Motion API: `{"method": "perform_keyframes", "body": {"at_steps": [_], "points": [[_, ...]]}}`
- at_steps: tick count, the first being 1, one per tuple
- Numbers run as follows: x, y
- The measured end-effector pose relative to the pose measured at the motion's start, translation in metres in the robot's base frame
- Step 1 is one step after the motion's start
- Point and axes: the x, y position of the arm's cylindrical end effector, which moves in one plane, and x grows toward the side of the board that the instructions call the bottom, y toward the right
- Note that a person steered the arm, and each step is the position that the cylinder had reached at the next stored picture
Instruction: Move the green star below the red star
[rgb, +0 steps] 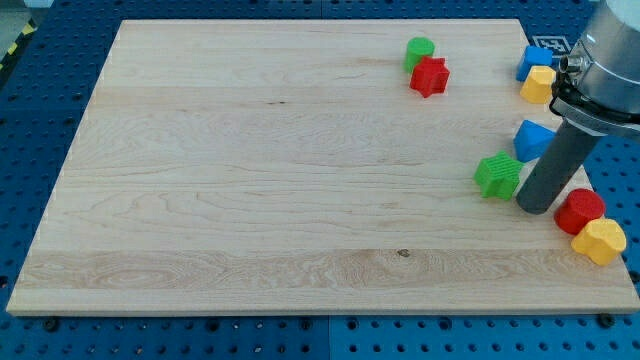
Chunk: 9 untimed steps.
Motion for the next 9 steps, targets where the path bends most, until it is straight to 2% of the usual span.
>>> {"method": "perform_keyframes", "body": {"at_steps": [2, 5, 9], "points": [[0.021, 0.0], [0.005, -0.032], [-0.023, -0.012]]}}
